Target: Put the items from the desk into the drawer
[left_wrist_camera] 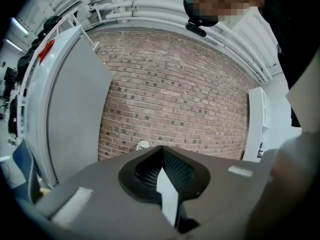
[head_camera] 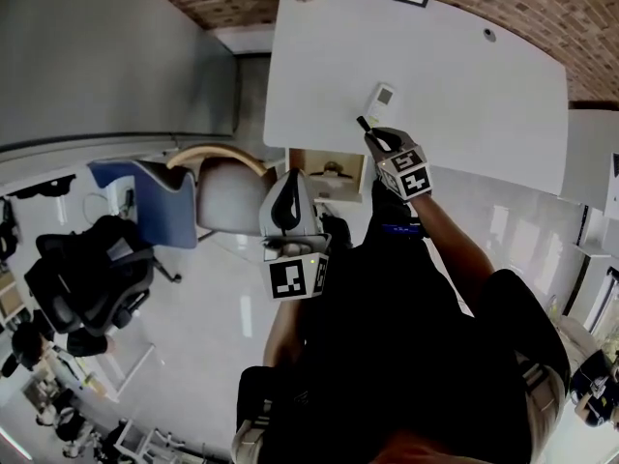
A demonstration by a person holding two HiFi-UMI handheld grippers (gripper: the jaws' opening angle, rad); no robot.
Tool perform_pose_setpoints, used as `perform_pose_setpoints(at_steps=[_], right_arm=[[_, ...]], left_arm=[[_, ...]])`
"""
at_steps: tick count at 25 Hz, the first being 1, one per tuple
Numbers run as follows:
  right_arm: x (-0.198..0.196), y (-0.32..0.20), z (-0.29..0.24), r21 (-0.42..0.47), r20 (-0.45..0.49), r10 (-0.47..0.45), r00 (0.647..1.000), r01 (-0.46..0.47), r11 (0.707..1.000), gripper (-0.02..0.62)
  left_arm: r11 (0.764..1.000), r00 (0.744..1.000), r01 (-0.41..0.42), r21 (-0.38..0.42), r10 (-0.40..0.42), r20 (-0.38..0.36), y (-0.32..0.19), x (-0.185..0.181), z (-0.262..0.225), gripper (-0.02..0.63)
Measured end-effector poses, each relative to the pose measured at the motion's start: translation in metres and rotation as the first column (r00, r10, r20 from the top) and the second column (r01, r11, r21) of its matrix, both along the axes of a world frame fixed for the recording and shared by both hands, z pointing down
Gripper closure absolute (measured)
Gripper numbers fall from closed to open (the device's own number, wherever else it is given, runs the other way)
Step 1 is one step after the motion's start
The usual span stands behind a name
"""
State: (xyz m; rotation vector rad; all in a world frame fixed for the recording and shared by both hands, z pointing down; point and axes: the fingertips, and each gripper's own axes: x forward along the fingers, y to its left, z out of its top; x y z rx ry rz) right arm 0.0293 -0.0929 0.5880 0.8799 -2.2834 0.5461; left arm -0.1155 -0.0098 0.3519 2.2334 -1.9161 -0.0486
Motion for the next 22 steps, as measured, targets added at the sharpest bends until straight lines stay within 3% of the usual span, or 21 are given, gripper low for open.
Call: perform_pose_setpoints(at_steps=[5,11,16,22], right_arm=[[-0.041,0.045,0.017,-0.020,-0.013,-0.112,0.994,0.112,0.994,0.528],[-0.087,0.100,0.050,-0.052,-0.040,-0.274,0.961,0.272,0.961,0.528],[-0.100,0.127,0.102,-0.082,-0.084,-0.347,0.934,0.340,0.937,0.528],[-0.108,0.119,0.173,-0.094,-0.167,-0.382,0.909,0.371,0.924,0.528]], left_arm=[[1.000,1.000,0.000,-0.031,0.000,-0.016,0.018,-0.023,0.020,0.591],[0.999,0.999,-0.017,-0.049,0.016,-0.029,0.030,-0.039,0.045,0.591],[0.998,0.999,-0.009,-0.069,0.005,-0.051,0.040,-0.054,0.076,0.591],[0.995,0.999,0.003,-0.102,-0.009,-0.052,0.037,-0.075,0.121,0.591]])
